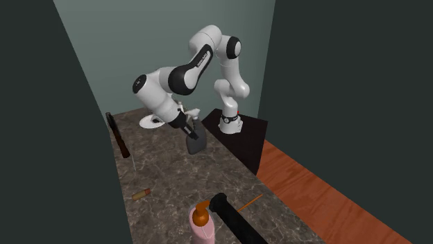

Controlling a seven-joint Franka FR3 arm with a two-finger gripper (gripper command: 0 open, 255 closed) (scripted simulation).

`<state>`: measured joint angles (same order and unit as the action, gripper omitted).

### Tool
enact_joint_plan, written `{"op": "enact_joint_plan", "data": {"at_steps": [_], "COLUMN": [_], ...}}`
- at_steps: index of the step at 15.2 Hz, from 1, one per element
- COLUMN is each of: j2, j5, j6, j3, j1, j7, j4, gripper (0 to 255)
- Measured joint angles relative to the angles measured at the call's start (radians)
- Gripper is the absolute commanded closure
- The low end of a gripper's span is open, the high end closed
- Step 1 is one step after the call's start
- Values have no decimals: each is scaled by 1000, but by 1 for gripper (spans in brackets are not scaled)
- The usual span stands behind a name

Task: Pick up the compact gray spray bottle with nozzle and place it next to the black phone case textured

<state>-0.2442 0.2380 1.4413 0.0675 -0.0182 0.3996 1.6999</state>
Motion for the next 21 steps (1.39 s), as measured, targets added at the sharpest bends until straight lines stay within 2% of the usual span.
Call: {"op": "enact_joint_plan", "data": {"at_steps": [11,21], "j2": [22,12], "j5": [4,12], "j6": [-131,-270], "j3": [-1,1], "j1": [-2,-10], "j7": [31,58], "j4": [-112,-263], "gripper": [255,255]}}
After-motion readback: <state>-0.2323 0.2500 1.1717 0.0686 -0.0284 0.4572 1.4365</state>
